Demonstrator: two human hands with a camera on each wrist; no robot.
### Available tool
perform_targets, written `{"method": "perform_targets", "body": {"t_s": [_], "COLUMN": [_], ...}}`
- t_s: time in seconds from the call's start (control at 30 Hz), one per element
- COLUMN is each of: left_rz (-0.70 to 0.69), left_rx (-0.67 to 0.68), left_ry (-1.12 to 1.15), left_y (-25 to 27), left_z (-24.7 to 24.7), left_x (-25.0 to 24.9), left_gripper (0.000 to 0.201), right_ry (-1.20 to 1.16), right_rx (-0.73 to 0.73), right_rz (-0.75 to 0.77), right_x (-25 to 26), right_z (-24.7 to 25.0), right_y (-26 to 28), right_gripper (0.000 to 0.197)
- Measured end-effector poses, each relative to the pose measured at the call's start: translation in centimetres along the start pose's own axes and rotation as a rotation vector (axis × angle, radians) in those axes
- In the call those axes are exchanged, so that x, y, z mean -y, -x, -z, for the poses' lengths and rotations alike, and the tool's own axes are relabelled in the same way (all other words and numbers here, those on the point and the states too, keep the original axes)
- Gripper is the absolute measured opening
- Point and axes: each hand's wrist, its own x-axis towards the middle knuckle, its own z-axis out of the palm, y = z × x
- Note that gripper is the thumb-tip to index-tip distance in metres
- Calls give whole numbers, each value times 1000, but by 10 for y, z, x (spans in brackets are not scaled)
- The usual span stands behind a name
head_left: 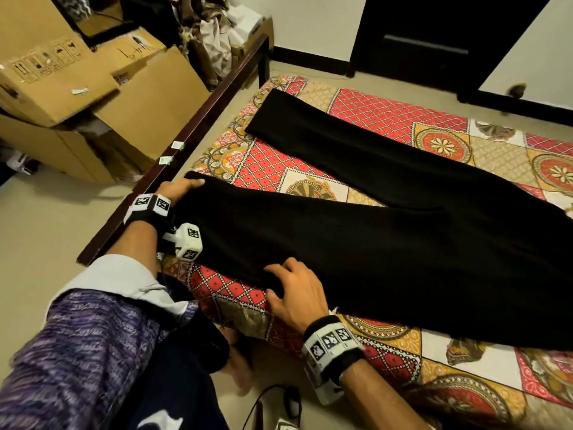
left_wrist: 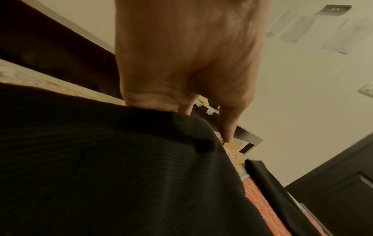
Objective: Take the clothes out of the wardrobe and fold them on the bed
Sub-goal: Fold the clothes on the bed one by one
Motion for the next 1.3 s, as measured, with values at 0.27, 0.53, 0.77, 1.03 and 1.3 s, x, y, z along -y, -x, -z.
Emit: {"method": "perform_targets", "body": {"t_s": [0.27, 0.53, 0.77, 1.03, 1.3], "left_rz": [-232, -65, -125, -232, -91], "left_rx": [-218, -94, 19, -117, -114], "left_ry": [94, 25, -261, -487, -571], "left_y": [17, 19, 18, 26, 19], "left_z": [-3, -3, 8, 14, 19], "left_x": [-24, -1, 7, 25, 28], "left_gripper": [46, 85, 57, 47, 64], "right_ry": [-90, -53, -113, -117, -169], "right_rx": [-58, -22, -39, 35, 51], "right_rz": [33, 55, 41, 39, 74], "right_x": [24, 26, 34, 36, 12], "right_z": [-20, -24, -30, -28, 2], "right_y": [-12, -12, -18, -20, 1], "right_gripper": [28, 43, 31, 37, 37]}}
